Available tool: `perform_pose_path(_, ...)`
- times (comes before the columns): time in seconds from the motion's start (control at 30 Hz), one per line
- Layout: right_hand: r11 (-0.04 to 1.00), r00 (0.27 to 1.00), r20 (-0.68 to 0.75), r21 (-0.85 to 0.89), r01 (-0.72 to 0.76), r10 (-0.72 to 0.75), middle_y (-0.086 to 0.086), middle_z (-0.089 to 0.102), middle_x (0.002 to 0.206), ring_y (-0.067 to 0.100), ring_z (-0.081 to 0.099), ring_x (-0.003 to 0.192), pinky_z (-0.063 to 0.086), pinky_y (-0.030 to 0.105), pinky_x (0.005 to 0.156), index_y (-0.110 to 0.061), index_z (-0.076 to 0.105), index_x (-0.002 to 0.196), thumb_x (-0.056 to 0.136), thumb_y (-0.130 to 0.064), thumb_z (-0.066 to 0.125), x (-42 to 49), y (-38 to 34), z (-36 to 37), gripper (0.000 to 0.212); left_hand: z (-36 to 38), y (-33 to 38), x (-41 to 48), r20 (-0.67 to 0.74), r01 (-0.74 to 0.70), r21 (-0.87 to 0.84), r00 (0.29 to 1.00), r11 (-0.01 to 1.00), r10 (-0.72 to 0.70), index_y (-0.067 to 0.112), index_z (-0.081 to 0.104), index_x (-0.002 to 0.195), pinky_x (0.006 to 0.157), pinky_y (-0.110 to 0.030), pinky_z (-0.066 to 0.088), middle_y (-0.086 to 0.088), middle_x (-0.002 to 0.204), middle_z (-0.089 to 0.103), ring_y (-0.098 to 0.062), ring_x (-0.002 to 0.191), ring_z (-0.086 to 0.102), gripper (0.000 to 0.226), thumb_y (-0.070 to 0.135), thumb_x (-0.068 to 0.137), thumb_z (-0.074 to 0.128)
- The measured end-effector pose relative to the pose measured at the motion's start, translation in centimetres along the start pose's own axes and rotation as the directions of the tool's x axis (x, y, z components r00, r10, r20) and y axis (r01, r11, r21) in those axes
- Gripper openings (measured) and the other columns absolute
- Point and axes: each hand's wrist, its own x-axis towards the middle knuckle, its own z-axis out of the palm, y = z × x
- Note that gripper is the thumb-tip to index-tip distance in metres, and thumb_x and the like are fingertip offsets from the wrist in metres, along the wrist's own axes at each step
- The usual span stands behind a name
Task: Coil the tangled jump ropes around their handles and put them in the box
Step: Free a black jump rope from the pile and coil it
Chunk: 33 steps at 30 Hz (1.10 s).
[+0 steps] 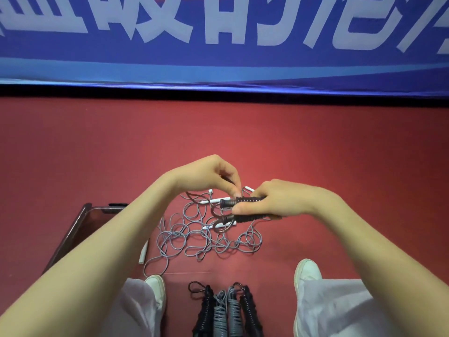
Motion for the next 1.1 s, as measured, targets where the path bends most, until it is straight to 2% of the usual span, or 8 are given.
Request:
perform_pose_path(0.13,0.908,0.94,-0.315,-0.341,-0.245,0.136,-0.001,0.058,0.077,0.023,0.054,0.073,0.039,0.032,0.063,-0.02,0.052,0.072,0.068,-0.091,0.036,0.9,0.0,0.3,0.073,0.8,0.7,0.7,-0.253,0.084,0.104,0.966,0.991,-0.055,0.018,0.075,0.079,0.068,-0.023,0.044,0.004,0.07,0.071,-0.001,0.064,0.057,0.008,0.025,0.084,0.074)
perform_pose_path(0.23,0.925,0.812,-0.565,-0.215,-0.314,0.145,0.007,0.066,0.093,0.031,0.058,0.084,0.038,0.033,0.067,-0.02,0.055,0.08,0.07,-0.09,0.036,1.4,0.6,-0.5,0.073,2.0,1.5,0.8,-0.512,0.021,0.039,0.859,0.999,0.002,0.014,0.075,0.083,0.056,-0.025,0.04,0.008,0.06,0.066,-0.008,0.053,0.052,0.02,0.028,0.092,0.064)
perform_pose_path(0.33,0.942,0.683,-0.711,-0.089,-0.324,0.167,0.014,0.068,0.098,0.037,0.063,0.095,0.037,0.035,0.068,-0.018,0.056,0.089,0.074,-0.086,0.038,1.7,0.7,-0.6,0.072,3.3,2.3,1.2,-0.619,-0.127,-0.226,0.784,0.966,-0.041,0.007,0.074,0.097,0.047,-0.011,0.03,0.011,0.053,0.053,-0.001,0.042,0.04,0.022,0.022,0.096,0.059)
perform_pose_path(0.5,0.957,0.548,-0.83,-0.062,-0.283,0.108,0.015,0.069,0.094,0.039,0.063,0.094,0.035,0.037,0.068,-0.018,0.045,0.091,0.077,-0.082,0.038,1.3,0.9,-1.1,0.066,2.8,2.6,1.0,-0.5,-0.205,-0.657,0.839,0.726,-0.215,0.007,0.071,0.098,0.046,-0.014,0.031,-0.005,0.078,0.062,-0.007,0.052,0.042,0.013,0.013,0.088,0.066)
perform_pose_path(0.77,0.991,0.389,-0.912,0.098,-0.092,0.126,0.006,0.061,0.076,0.04,0.061,0.087,0.031,0.036,0.067,-0.019,0.043,0.087,0.077,-0.078,0.046,-0.4,0.4,-2.7,0.06,3.4,1.8,0.8,-0.332,-0.039,-0.798,0.861,0.601,-0.385,0.013,0.063,0.087,0.045,-0.014,0.03,0.008,0.063,0.054,-0.003,0.046,0.036,0.015,0.002,0.082,0.071)
perform_pose_path(0.93,0.983,0.392,-0.901,0.175,-0.059,0.184,-0.002,0.053,0.065,0.038,0.057,0.08,0.03,0.035,0.067,-0.018,0.045,0.084,0.076,-0.077,0.05,-0.8,0.5,-2.9,0.06,4.0,2.2,0.9,-0.323,-0.016,-0.67,0.906,0.742,-0.272,0.019,0.071,0.097,0.052,-0.02,0.024,0.009,0.074,0.056,-0.003,0.053,0.037,0.014,0.02,0.083,0.07)
perform_pose_path(1.03,0.951,0.415,-0.862,0.307,-0.031,0.292,-0.003,0.051,0.061,0.038,0.053,0.077,0.03,0.036,0.066,-0.018,0.042,0.078,0.076,-0.079,0.049,0.1,1.1,-2.9,0.062,3.4,2.5,1.4,-0.25,-0.064,-0.794,0.941,0.604,-0.229,0.018,0.068,0.106,0.056,-0.025,0.017,0.008,0.068,0.053,-0.007,0.053,0.023,0.05,0.057,0.08,0.051)
perform_pose_path(1.1,0.941,0.431,-0.848,0.338,-0.012,0.31,-0.004,0.05,0.059,0.036,0.051,0.074,0.029,0.036,0.065,-0.018,0.039,0.073,0.075,-0.08,0.049,0.5,1.0,-2.7,0.062,3.1,2.1,1.7,-0.296,-0.109,-0.817,0.922,0.566,-0.25,0.016,0.067,0.102,0.057,-0.026,0.017,0.009,0.062,0.05,-0.006,0.053,0.023,0.046,0.054,0.09,0.046)
